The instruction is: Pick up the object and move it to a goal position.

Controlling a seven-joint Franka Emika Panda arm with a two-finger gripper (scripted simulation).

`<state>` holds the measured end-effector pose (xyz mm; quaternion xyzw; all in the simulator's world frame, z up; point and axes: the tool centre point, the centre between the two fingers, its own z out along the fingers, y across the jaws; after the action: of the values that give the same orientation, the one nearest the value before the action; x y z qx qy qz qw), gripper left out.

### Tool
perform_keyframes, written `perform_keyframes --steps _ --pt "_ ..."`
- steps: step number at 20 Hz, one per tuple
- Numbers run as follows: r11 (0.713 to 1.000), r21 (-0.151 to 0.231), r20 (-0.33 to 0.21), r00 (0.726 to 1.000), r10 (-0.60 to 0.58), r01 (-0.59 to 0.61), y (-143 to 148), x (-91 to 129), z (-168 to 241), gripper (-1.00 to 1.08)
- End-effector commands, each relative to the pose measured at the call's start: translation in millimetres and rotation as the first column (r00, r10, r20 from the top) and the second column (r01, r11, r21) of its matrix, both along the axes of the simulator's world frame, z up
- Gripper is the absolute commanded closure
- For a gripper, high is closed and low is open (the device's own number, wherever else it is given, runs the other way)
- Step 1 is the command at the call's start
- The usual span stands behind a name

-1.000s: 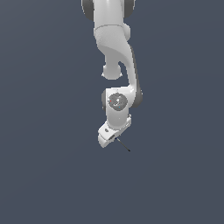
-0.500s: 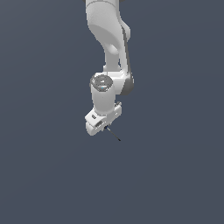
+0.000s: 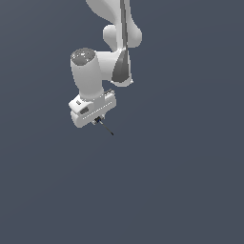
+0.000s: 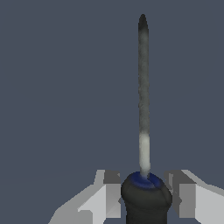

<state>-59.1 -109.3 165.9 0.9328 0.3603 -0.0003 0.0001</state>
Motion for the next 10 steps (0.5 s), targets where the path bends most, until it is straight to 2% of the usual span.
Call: perform_keyframes --steps 1,10 --pt "1.0 0.001 0.001 1.0 0.001 -0.001 -18.1 -11.4 19.8 1.08" --pt "1.0 0.002 0.001 1.0 0.001 -0.001 -67.4 -38.8 71.5 1.08"
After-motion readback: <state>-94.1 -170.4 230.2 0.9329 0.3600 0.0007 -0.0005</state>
